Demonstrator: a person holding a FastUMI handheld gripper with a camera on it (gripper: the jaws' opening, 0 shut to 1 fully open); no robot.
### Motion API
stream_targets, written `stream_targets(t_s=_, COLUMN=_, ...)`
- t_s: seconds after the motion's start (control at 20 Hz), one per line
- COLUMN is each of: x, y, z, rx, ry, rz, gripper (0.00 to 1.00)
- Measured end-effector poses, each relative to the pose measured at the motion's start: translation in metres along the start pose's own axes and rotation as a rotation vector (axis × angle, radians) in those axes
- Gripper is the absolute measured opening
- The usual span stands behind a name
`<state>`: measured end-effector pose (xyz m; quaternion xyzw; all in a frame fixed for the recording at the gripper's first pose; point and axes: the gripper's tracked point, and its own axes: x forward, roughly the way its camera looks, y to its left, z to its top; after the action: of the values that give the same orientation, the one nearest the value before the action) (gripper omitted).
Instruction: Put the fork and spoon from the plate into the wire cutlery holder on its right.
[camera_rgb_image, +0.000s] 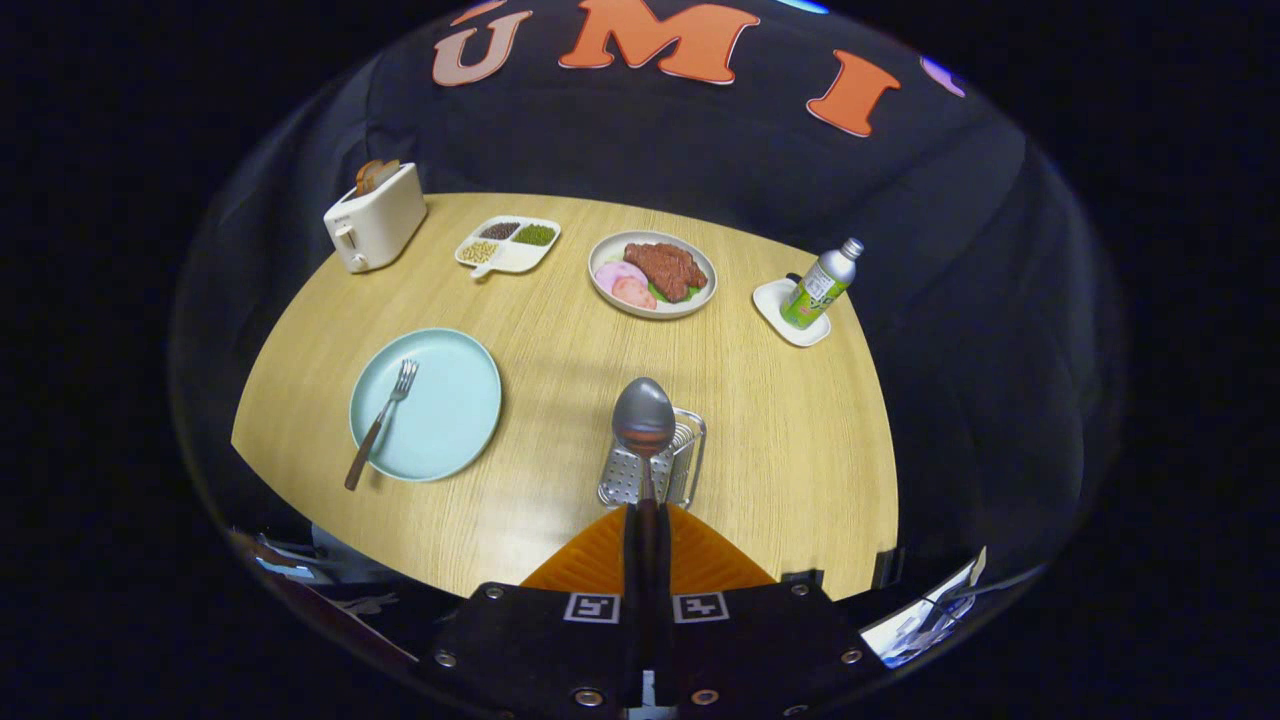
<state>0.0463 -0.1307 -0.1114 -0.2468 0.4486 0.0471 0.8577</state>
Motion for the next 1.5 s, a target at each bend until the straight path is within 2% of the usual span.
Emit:
stream_targets(t_s=0.25, x=0.023, y=-0.001, z=-0.014, rx=-0.051, ry=0.165, rz=0.061, gripper=0.05)
stream_targets(t_s=0.65, x=0.058, y=0.003, z=-0.019, rx=-0.144, ry=0.357, rz=0.081, gripper=0.05)
stream_targets(t_s=1.0, x=0.078, y=0.007, z=-0.017, rx=-0.171, ry=0.43, rz=0.094, gripper=0.05)
stream_targets(t_s=1.35, x=0.091, y=0.011, z=-0.017, rx=-0.144, ry=0.443, rz=0.097, gripper=0.05)
stream_targets(t_s=1.5, x=0.093, y=0.013, z=-0.017, rx=-0.126, ry=0.423, rz=0.1, gripper=0.08)
